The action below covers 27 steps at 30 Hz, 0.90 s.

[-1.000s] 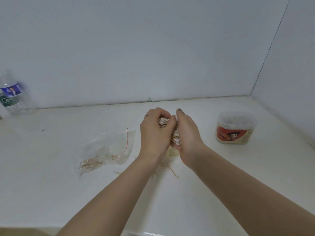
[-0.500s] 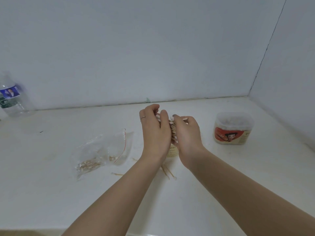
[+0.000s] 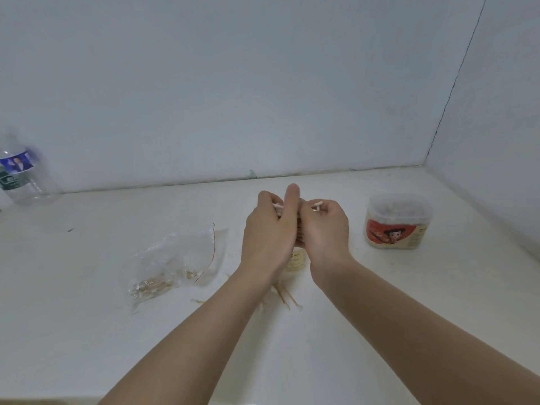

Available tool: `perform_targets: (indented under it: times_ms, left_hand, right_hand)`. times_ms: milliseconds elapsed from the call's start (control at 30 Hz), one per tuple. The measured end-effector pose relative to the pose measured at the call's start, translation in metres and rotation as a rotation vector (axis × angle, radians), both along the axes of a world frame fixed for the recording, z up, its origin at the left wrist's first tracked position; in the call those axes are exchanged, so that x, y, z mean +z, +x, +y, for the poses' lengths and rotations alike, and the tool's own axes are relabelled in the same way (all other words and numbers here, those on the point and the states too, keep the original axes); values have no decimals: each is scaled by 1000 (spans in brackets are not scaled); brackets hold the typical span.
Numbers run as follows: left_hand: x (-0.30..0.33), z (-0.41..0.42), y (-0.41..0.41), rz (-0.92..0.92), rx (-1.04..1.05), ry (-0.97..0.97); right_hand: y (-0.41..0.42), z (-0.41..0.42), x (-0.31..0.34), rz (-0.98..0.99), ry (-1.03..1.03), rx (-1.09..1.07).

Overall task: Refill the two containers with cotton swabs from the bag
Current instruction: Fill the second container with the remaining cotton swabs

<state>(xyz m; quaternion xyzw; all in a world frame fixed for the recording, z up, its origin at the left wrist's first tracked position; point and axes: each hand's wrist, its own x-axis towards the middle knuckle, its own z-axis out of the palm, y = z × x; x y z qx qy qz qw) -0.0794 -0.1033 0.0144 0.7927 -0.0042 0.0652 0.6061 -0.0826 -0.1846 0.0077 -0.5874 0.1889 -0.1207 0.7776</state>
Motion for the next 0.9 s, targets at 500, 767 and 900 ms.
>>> perform_targets:
  times_ms: [500,767,900]
  left_hand:
    - [-4,5,-1,-19,27,21]
    - [-2,8,3,-60,1,92]
    - [-3,7,4,-90,49,44]
  right_hand:
    - [2,8,9,18,191,78]
    - [2,9,12,6,192,40]
    - [0,8,15,-8,186,21]
